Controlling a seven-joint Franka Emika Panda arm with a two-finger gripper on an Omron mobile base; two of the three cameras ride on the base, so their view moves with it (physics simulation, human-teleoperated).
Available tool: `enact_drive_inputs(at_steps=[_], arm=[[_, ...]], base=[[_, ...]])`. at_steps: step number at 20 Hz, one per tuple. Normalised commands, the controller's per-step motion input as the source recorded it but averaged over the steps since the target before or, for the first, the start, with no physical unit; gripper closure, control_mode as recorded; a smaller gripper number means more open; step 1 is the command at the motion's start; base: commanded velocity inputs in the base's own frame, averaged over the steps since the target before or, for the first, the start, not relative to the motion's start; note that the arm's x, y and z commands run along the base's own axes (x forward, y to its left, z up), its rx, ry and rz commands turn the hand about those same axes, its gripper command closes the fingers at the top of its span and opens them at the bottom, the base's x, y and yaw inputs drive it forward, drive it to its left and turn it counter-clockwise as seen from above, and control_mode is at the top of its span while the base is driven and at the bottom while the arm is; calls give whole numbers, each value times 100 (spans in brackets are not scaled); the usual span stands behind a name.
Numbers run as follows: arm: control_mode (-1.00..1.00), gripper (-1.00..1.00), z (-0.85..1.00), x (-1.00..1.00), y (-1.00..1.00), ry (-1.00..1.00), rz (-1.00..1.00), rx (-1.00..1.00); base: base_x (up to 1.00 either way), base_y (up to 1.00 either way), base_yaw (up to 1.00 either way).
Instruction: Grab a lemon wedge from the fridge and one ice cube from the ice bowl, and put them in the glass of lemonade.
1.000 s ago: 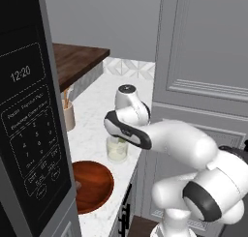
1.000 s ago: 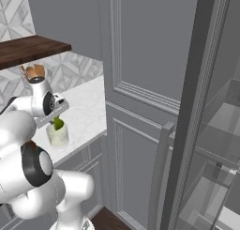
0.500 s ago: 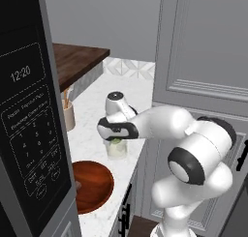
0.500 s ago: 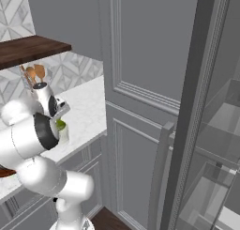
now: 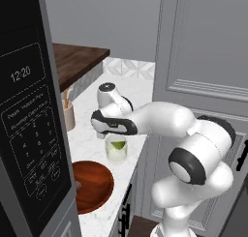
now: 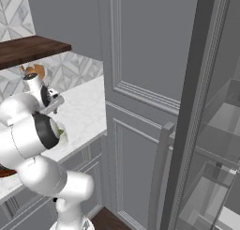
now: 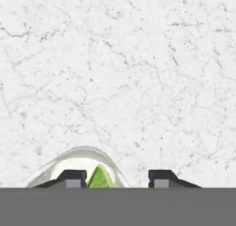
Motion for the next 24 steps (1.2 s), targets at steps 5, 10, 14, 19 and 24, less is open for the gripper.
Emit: enact_drive_inputs(at_steps=[5,10,14,19,24], arm=[[-100,-100,34,-71,-3,-15,0,0],[-100,-100,21,-100,-5,-40,0,0],[-100,-100,61,-100,-17,-49,0,2],[-100,-100,96,-100,-56,-46,0,20],[-100,-100,91,-100,-43,-35,0,27]], base=[[0,0,0],[0,0,0],[0,0,0],[0,0,0],[0,0,0]])
